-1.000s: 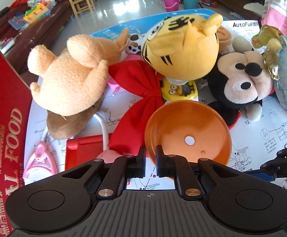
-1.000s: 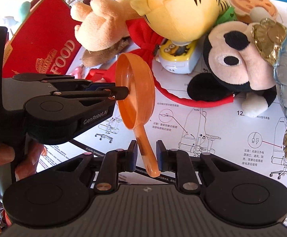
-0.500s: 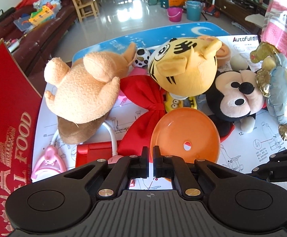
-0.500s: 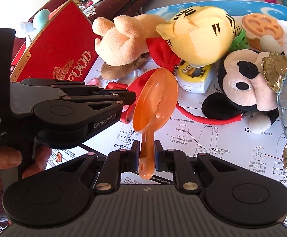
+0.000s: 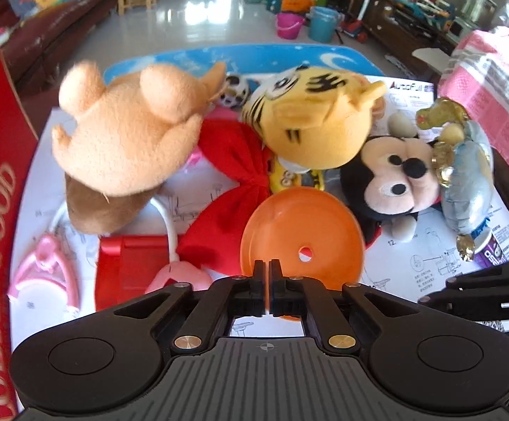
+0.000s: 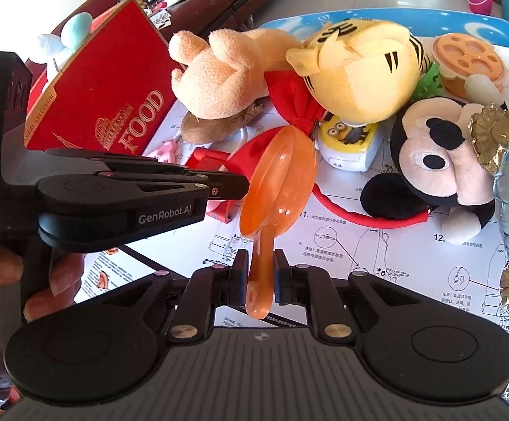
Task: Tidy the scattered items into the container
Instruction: 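Close the right tool on the orange ladle's handle, then lift the orange ladle with the right tool while the left tool pinches its bowl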
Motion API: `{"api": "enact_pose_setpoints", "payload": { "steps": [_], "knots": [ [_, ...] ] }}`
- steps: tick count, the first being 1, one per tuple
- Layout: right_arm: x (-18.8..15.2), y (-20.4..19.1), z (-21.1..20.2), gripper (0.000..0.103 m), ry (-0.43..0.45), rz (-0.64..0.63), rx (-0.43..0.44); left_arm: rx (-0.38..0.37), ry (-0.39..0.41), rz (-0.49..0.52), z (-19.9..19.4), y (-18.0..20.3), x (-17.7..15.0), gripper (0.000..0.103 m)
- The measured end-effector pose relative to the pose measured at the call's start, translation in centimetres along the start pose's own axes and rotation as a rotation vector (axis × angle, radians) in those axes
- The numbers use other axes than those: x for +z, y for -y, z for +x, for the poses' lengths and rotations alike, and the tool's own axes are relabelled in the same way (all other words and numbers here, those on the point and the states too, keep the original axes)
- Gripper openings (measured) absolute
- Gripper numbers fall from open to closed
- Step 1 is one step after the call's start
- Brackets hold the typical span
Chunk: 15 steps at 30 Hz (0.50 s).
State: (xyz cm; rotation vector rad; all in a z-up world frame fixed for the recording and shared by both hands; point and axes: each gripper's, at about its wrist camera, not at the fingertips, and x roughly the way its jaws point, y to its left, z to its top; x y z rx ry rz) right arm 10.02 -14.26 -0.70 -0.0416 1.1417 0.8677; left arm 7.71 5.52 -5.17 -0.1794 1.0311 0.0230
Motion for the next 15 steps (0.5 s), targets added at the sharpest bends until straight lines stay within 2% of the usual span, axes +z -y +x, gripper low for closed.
{"api": "enact_pose_setpoints", "payload": {
  "steps": [5,9,11,13,15],
  "knots": [
    [-0.3,1.5,1.2,0.016,-0.019,0.034,-0.014,0.016,-0.049,-0.058,2.4,-1.3,-0.2,0.034],
    [-0.6,2.5,1.8,0.016,-0.032,0.054,-0.021,0.047,-0.044,-0.029,3.6,-0.7,0.2,0.041],
    [-0.6,2.9,2.0,0.017,-0.032,0.063,-0.015,0.036,-0.039,-0.019,4.0,-0.4,0.4,0.050],
    [-0.6,3.4,2.1,0.017,-0.030,0.077,-0.012,0.046,-0.030,-0.001,4.2,0.3,0.5,0.051],
    [-0.6,4.3,2.1,0.020,-0.025,0.123,-0.005,0.100,-0.004,0.026,3.9,1.1,0.5,0.051]
  ]
}}
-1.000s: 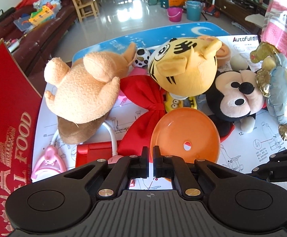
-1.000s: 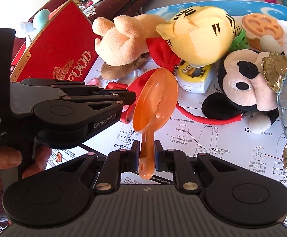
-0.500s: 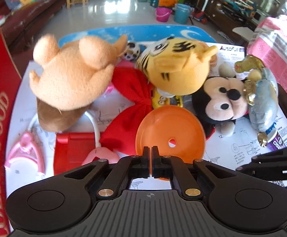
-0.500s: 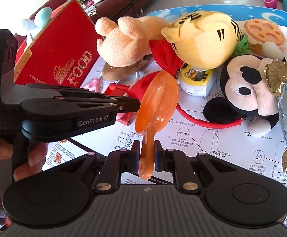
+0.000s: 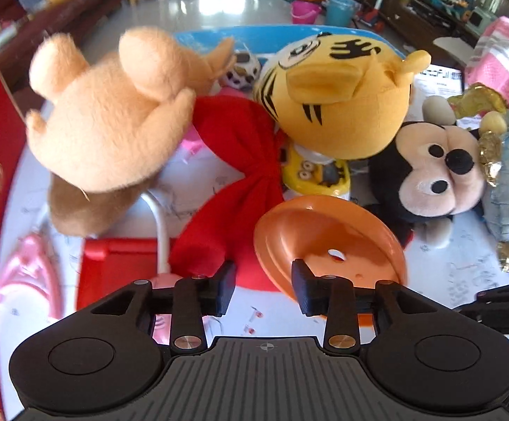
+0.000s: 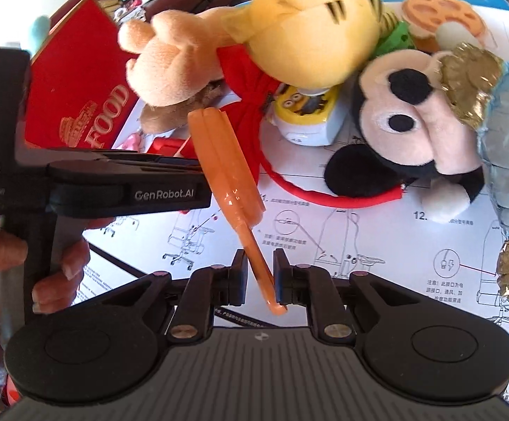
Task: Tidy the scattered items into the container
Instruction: 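Lift the orange ladle with the right tool while the left tool pinches its bowl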
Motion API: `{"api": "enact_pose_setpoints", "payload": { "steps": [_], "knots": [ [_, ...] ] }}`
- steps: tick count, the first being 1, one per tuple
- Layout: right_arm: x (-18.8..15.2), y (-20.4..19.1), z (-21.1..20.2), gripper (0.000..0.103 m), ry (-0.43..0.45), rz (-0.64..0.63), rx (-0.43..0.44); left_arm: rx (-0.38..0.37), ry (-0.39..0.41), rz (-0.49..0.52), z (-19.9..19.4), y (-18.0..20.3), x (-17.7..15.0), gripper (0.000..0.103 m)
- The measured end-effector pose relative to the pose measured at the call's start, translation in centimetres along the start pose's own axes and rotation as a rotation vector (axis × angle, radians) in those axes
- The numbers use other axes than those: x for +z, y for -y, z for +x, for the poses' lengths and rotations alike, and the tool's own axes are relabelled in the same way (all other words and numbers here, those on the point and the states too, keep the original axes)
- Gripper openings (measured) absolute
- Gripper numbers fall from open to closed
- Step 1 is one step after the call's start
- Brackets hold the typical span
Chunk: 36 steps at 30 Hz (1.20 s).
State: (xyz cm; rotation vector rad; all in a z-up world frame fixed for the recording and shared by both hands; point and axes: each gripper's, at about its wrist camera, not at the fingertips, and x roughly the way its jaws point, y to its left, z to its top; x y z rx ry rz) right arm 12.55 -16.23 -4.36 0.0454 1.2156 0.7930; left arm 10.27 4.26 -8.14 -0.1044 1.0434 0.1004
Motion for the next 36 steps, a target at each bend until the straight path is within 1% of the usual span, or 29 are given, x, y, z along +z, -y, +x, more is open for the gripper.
{"api": "enact_pose_setpoints", "payload": {
  "steps": [1,2,4,6,10,11,12,14,16,17,19,20,21,22,23,25,26,27,28,29,30,31,33,36],
  "knots": [
    [0.1,0.6,-0.1,0.020,0.004,0.029,0.004,0.031,0.025,0.028,-0.4,0.5,0.0,0.051],
    [0.1,1.1,-0.2,0.024,0.011,0.050,0.004,0.054,0.048,0.057,-0.7,0.9,0.0,0.051],
    [0.2,1.8,-0.2,0.029,0.016,0.055,-0.012,0.084,0.077,0.109,-1.1,1.6,0.2,0.053],
    [0.3,1.9,-0.2,0.033,0.020,0.042,-0.029,0.076,0.084,0.141,-1.1,2.0,0.7,0.057],
    [0.5,2.0,0.5,0.035,0.019,0.031,-0.048,0.071,0.063,0.215,0.1,3.0,1.4,0.058],
    [0.5,2.2,0.7,0.035,0.017,0.026,-0.057,0.076,0.059,0.232,0.5,3.3,1.5,0.055],
    [0.5,2.3,0.9,0.035,0.016,0.023,-0.063,0.081,0.060,0.244,0.7,3.5,1.6,0.055],
    [0.5,2.5,1.2,0.035,0.016,0.022,-0.065,0.092,0.051,0.260,1.1,4.0,1.9,0.043],
    [0.5,2.6,1.4,0.036,0.018,0.018,-0.074,0.090,0.040,0.249,1.3,3.9,2.0,0.035],
    [0.4,2.6,1.5,0.038,0.021,0.014,-0.078,0.096,0.040,0.250,1.3,3.9,2.0,0.030],
    [0.3,2.5,1.5,0.040,0.028,0.001,-0.083,0.098,0.038,0.254,1.3,3.9,1.9,0.030],
    [0.3,2.3,1.6,0.040,0.031,-0.009,-0.087,0.102,0.037,0.261,1.4,4.0,1.9,0.034],
    [0.3,2.1,1.7,0.040,0.034,-0.022,-0.093,0.105,0.034,0.271,1.4,4.2,1.9,0.043],
    [0.3,1.9,1.8,0.040,0.038,-0.037,-0.100,0.112,0.035,0.280,1.5,4.5,1.9,0.049],
    [0.3,1.5,2.0,0.041,0.042,-0.055,-0.108,0.120,0.040,0.289,1.6,4.8,2.0,0.051],
    [0.2,0.8,2.3,0.038,0.052,-0.100,-0.130,0.124,0.044,0.308,1.8,5.4,2.1,0.053],
    [0.1,0.5,2.4,0.034,0.056,-0.118,-0.136,0.126,0.046,0.319,1.9,5.5,2.1,0.052],
    [0.0,0.4,2.5,0.026,0.057,-0.124,-0.135,0.128,0.048,0.331,2.0,5.8,2.0,0.048],
    [-0.1,0.3,2.6,0.025,0.056,-0.118,-0.131,0.121,0.048,0.340,2.1,6.0,2.0,0.013],
    [-0.1,0.3,2.6,0.025,0.059,-0.111,-0.130,0.109,0.040,0.347,2.0,6.3,1.8,0.000],
    [0.0,0.4,2.5,0.024,0.055,-0.101,-0.130,0.122,0.042,0.352,1.9,6.5,1.7,0.000],
    [0.0,0.5,2.4,0.024,0.052,-0.086,-0.124,0.120,0.047,0.348,1.7,6.6,1.5,0.000],
    [-0.2,0.8,2.0,0.024,0.041,-0.058,-0.107,0.084,0.040,0.314,1.3,6.2,1.5,0.000],
    [-0.4,0.9,1.3,0.024,0.052,-0.049,-0.092,0.028,0.029,0.250,0.3,5.1,2.0,0.000]
  ]
}}
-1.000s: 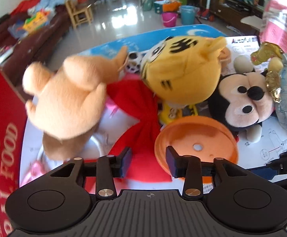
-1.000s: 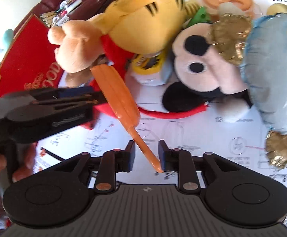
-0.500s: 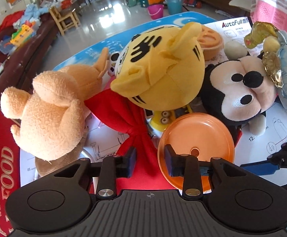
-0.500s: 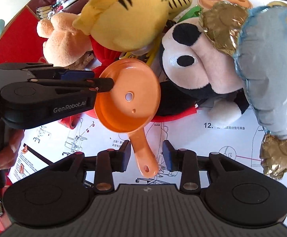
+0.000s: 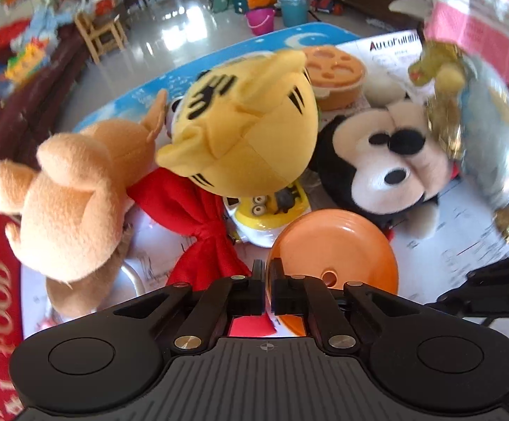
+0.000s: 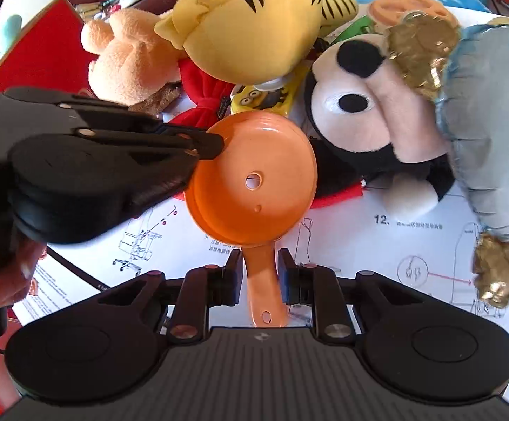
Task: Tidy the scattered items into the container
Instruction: 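Lift the orange ladle with the right tool while the left tool pinches its bowl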
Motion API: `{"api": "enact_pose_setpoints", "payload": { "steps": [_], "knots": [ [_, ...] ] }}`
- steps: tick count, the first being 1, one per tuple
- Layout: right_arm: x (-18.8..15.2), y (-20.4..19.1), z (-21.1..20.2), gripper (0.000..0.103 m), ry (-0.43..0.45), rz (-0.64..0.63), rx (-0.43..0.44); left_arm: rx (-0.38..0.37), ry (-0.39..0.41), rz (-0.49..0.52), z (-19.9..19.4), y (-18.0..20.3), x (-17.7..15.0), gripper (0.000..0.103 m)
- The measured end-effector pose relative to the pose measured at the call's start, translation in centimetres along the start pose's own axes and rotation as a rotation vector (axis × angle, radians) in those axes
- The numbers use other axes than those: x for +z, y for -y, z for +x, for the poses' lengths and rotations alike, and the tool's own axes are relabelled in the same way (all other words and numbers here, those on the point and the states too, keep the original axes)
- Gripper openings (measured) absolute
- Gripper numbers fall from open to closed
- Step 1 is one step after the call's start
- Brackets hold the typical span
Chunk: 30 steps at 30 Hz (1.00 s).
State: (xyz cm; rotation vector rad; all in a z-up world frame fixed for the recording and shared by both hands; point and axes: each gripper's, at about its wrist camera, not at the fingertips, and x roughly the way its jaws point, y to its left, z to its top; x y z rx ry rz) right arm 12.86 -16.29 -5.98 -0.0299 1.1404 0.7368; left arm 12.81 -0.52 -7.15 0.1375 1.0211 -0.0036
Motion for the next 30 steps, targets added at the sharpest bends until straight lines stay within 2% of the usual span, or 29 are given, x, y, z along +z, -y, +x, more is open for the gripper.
{"api": "enact_pose_setpoints", "payload": {
  "steps": [10,20,30],
  "knots": [
    [1.1,-1.9,-2.5,0.024,0.064,-0.036,0.025,0.034,0.072,-0.042,-4.3,-0.6,0.4,0.000],
    [1.9,-4.7,-5.8,0.023,0.117,-0.145,0.028,0.077,0.118,-0.098,-8.0,-2.7,0.5,0.000],
    [4.3,-10.5,-8.6,0.022,0.170,-0.306,0.041,0.123,0.210,-0.231,-13.1,-7.8,-0.4,0.000]
  ]
}}
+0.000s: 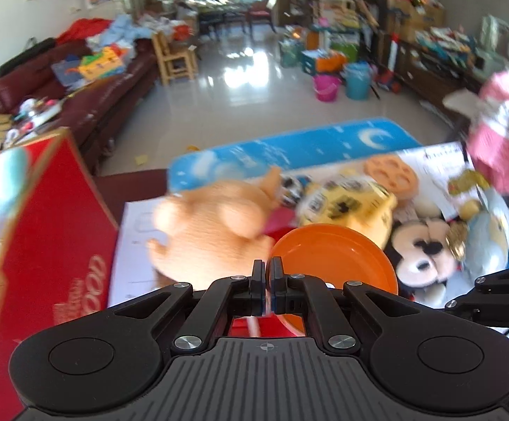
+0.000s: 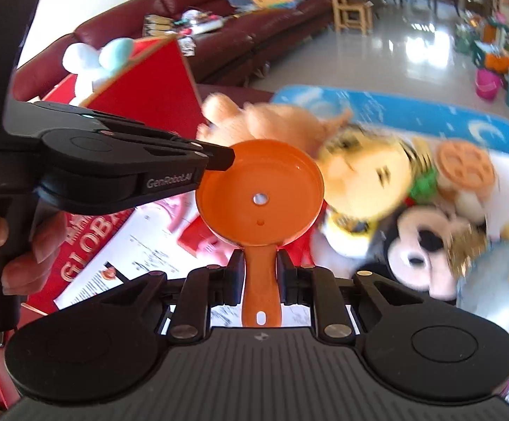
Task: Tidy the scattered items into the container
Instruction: 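Lift the orange ladle with the right tool while the left tool pinches its bowl, then carry the orange ladle with both tools over the red box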
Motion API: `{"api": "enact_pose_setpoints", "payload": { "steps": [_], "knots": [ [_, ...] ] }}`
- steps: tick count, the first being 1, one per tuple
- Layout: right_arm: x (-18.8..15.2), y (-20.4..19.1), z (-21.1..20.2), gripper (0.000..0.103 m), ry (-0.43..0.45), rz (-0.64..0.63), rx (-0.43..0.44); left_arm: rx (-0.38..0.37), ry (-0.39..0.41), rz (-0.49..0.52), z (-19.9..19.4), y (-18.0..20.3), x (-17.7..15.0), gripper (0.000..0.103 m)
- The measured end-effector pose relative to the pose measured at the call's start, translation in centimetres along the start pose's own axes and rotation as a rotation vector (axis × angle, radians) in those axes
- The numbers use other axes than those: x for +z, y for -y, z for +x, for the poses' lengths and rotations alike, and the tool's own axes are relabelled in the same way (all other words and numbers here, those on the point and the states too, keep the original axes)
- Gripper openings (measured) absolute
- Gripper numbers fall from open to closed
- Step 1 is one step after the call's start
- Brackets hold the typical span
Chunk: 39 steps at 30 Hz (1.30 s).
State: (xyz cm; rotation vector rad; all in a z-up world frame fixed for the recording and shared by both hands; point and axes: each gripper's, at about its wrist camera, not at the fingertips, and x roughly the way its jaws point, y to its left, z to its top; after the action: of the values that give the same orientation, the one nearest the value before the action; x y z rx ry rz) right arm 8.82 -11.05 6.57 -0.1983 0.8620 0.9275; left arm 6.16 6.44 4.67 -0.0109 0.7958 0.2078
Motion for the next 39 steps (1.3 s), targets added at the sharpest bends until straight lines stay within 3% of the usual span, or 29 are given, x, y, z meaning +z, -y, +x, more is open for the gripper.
{"api": "enact_pose_setpoints", "payload": {
  "steps": [5,11,17,22,23,24,25,26,27,28,29,31,39],
  "knots": [
    [3.7,-4.2,-0.9,0.022,0.054,-0.121,0.040,0.063,0.084,-0.103,-4.1,-5.2,0.7,0.000],
    [7.8,-11.3,-0.3,0.022,0.097,-0.280,0.130,0.193,0.153,-0.198,-9.4,-12.7,0.2,0.000],
    [10.8,-19.0,1.6,0.022,0.115,-0.378,0.246,0.346,0.156,-0.248,-13.7,-20.0,-0.8,0.000],
    [13.2,-23.4,3.5,0.022,0.102,-0.375,0.329,0.463,0.141,-0.251,-15.8,-24.4,-0.6,0.000],
    [13.6,-24.0,4.0,0.024,0.098,-0.364,0.346,0.469,0.136,-0.261,-16.1,-25.4,-0.6,0.000],
    [14.1,-24.5,4.7,0.035,0.091,-0.352,0.360,0.468,0.128,-0.274,-16.0,-26.3,-0.4,0.001],
    [14.5,-25.0,5.4,0.049,0.080,-0.348,0.374,0.460,0.116,-0.290,-15.8,-27.2,-0.3,0.023],
    [14.6,-25.5,5.9,0.082,0.077,-0.334,0.364,0.458,0.103,-0.311,-15.5,-28.0,-0.3,0.038],
    [14.7,-25.5,6.2,0.093,0.088,-0.315,0.340,0.467,0.090,-0.330,-15.4,-28.6,-0.7,0.054],
    [14.8,-25.4,6.5,0.092,0.095,-0.304,0.324,0.474,0.085,-0.344,-15.2,-29.0,-1.0,0.085],
    [14.7,-25.4,6.6,0.092,0.084,-0.295,0.329,0.484,0.090,-0.358,-15.1,-29.2,-1.4,0.102],
    [14.5,-24.6,6.8,0.092,0.056,-0.280,0.346,0.498,0.099,-0.364,-15.0,-29.2,-2.3,0.103],
    [13.6,-24.4,8.6,0.096,-0.041,-0.267,0.298,0.475,0.004,-0.345,-12.7,-29.3,-4.7,0.103]
  ]
}}
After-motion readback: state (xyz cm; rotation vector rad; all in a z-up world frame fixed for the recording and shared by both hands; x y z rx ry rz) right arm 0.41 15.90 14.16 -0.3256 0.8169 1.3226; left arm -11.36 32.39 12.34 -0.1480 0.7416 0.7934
